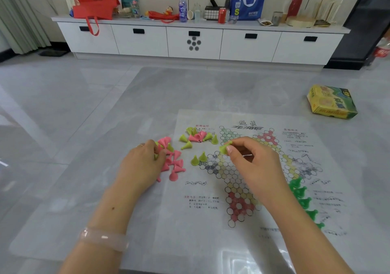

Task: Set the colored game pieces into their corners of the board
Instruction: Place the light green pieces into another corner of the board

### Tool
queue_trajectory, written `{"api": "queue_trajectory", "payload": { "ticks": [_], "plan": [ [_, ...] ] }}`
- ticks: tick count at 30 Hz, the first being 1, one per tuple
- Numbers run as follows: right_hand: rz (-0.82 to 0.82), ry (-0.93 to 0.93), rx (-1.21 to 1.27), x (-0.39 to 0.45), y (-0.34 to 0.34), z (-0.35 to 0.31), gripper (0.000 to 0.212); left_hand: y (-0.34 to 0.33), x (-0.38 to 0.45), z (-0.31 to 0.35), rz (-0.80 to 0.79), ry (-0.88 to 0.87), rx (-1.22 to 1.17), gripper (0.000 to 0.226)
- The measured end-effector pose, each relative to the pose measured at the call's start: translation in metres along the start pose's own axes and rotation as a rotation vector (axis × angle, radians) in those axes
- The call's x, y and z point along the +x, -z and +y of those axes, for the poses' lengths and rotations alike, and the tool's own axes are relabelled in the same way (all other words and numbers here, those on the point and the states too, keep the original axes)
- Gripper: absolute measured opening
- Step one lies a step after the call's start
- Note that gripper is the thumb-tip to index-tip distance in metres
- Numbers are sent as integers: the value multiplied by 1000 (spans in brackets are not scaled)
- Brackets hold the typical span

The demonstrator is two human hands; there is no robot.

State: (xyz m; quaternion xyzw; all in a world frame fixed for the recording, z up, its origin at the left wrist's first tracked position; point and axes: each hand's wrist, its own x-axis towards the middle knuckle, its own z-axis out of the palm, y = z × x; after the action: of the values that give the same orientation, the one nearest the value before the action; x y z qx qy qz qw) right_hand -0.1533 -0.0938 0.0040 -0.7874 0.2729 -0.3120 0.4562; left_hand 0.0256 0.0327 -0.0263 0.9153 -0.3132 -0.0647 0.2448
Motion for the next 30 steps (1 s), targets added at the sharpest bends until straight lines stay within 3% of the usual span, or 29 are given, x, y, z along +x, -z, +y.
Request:
{"api": "queue_trajectory", "payload": {
  "ticks": [6,12,19,24,30],
  "plan": [
    [7,-11,-3,-1,1,1,12,-5,0,1,-21,-35,97,13],
    [10,-20,-14,-1,2,2,10,-2,-2,3,-33,1,43,11],
    [9,-18,-24,-1,0,0,20,7,-6,4,79,13,-26,7],
    [-13,-36,-70,-1,-6,3,9,18,-12,4,61,2,-203,15],
    [-67,-37,-218,-1,-17,10,8,23,-19,14,20,106,-670,33]
  ]
}}
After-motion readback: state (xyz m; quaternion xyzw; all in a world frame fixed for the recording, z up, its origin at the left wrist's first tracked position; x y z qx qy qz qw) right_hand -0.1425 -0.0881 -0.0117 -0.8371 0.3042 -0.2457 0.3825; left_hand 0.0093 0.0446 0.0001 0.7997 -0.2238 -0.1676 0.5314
